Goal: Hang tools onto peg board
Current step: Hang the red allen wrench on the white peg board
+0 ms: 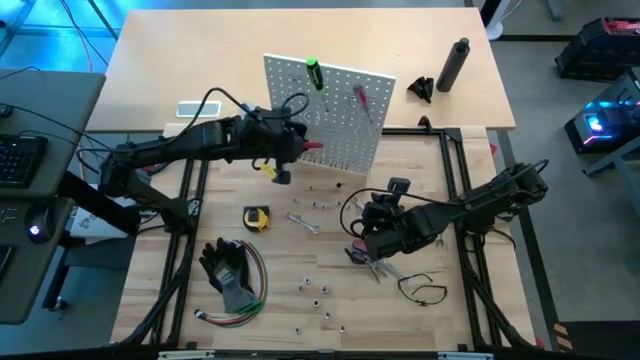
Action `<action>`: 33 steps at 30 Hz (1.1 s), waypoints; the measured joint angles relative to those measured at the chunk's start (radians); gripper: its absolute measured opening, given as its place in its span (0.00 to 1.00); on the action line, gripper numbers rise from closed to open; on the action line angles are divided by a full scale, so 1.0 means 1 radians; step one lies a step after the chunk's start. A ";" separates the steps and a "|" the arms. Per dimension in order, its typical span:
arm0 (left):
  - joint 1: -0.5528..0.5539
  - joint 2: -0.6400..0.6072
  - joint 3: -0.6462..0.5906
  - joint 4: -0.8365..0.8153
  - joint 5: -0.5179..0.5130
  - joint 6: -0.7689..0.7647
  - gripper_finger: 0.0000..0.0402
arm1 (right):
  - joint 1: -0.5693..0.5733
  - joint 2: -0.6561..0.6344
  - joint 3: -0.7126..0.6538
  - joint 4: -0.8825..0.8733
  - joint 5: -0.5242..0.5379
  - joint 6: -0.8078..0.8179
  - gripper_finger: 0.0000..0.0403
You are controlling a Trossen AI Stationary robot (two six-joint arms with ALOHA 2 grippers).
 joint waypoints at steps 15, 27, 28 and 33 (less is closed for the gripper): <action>-0.082 0.073 0.000 0.097 -0.285 0.072 0.13 | 0.000 0.000 0.000 -0.003 0.003 0.004 0.00; -0.124 0.067 0.000 0.077 -0.385 0.100 0.13 | 0.000 0.000 0.000 -0.004 0.004 0.007 0.00; -0.127 0.068 0.000 0.074 -0.387 0.100 0.13 | 0.000 0.000 0.000 -0.004 0.004 0.007 0.00; -0.153 0.068 0.000 0.073 -0.405 0.100 0.13 | 0.000 0.000 0.000 -0.009 0.004 0.007 0.00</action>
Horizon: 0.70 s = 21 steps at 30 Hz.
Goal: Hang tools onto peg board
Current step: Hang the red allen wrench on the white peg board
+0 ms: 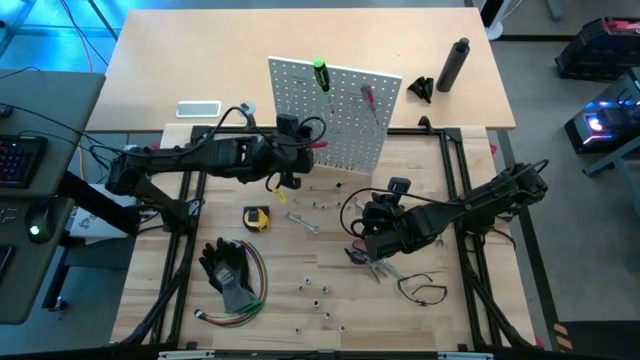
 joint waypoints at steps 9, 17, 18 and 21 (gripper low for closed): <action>-0.047 -0.018 0.000 -0.048 -0.044 -0.009 0.13 | 0.000 0.000 0.000 -0.005 0.000 0.000 0.00; -0.080 -0.128 0.000 -0.082 -0.042 -0.069 0.13 | 0.000 0.000 0.000 -0.014 0.007 0.013 0.00; -0.082 -0.143 0.000 -0.098 -0.028 -0.081 0.13 | 0.000 0.000 0.000 -0.014 0.007 0.014 0.00; -0.083 -0.190 0.000 -0.148 0.020 -0.125 0.13 | 0.000 0.000 0.000 -0.014 0.014 0.015 0.00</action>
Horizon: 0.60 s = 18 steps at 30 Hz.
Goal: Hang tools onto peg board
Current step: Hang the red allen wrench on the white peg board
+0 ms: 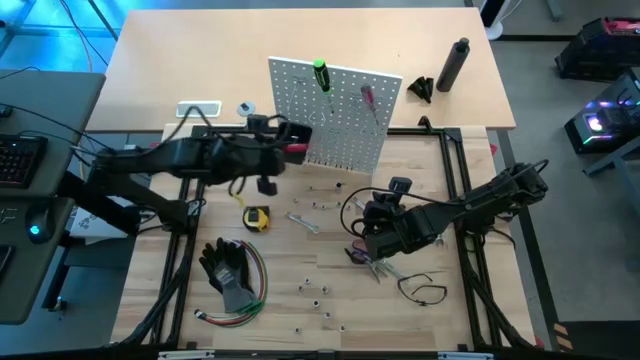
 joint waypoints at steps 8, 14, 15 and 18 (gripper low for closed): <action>0.005 -0.107 -0.031 -0.022 0.060 -0.052 0.13 | 0.000 0.000 0.000 0.000 0.012 0.000 0.00; 0.062 -0.228 -0.170 0.127 0.185 -0.067 0.13 | 0.000 0.000 0.000 0.002 0.015 0.000 0.00; 0.077 -0.248 -0.199 0.155 0.216 -0.070 0.13 | 0.000 0.000 0.000 0.003 0.015 0.000 0.00; 0.132 -0.299 -0.288 0.235 0.304 -0.093 0.13 | 0.000 0.000 0.000 0.003 0.023 0.000 0.00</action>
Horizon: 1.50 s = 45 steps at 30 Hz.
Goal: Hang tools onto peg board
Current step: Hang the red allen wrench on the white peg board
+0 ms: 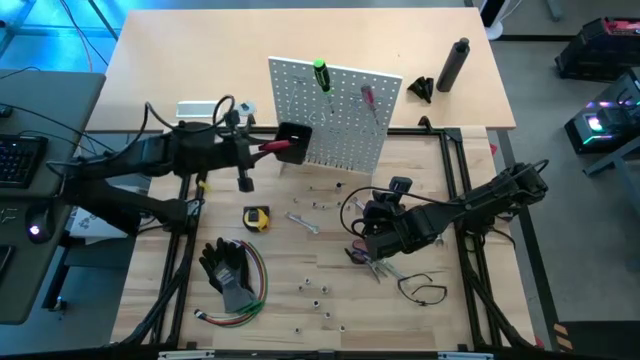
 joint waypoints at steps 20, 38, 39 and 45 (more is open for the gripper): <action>0.124 -0.027 -0.336 0.330 0.454 0.024 0.13 | -0.097 -0.177 0.000 0.499 -0.373 -0.370 0.00; 0.122 0.007 -0.376 0.381 0.531 0.061 0.13 | -0.312 -0.311 0.006 0.702 -0.612 -0.541 0.35; 0.122 0.014 -0.376 0.384 0.531 0.062 0.13 | -0.309 -0.336 0.007 0.693 -0.578 -0.543 0.35; 0.122 0.066 -0.376 0.440 0.465 0.077 0.13 | -0.301 -0.438 0.007 0.666 -0.510 -0.544 0.35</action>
